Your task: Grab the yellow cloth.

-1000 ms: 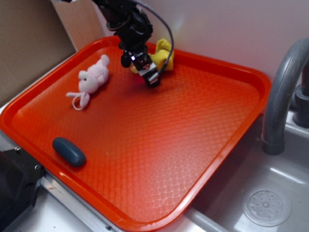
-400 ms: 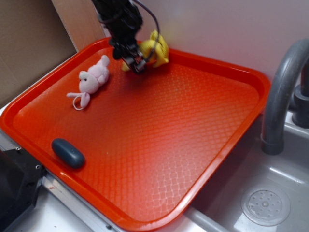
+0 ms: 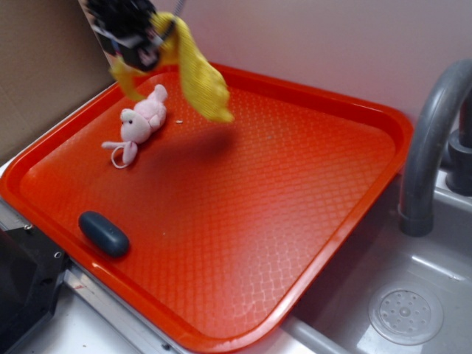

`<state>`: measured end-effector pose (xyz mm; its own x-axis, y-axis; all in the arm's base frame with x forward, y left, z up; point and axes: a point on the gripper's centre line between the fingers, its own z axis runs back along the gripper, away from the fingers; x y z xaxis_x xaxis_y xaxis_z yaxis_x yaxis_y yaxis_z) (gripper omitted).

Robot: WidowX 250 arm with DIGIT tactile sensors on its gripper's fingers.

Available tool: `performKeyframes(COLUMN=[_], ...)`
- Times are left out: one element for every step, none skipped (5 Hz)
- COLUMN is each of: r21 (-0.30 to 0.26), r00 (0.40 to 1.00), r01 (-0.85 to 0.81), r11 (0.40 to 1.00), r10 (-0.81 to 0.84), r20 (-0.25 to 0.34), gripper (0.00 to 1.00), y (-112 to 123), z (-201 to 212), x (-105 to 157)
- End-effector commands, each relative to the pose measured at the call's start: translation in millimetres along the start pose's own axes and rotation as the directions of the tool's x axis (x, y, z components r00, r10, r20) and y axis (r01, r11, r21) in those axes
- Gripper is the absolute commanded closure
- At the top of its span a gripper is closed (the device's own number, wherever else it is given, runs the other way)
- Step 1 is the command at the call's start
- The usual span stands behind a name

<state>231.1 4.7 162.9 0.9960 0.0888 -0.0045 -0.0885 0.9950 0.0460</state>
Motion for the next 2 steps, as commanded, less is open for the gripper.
performKeyframes(r21=[-0.14,-0.123], r00=[0.988,0.985], r01=[-0.135,-0.107], r11=[0.981,0.987], r10=[0.143,0.122], r20=[0.05,0.12], gripper=[1.0,1.0], y=[-4.4,-6.7], z=[115.8,162.7], x=[-85.4,-93.0])
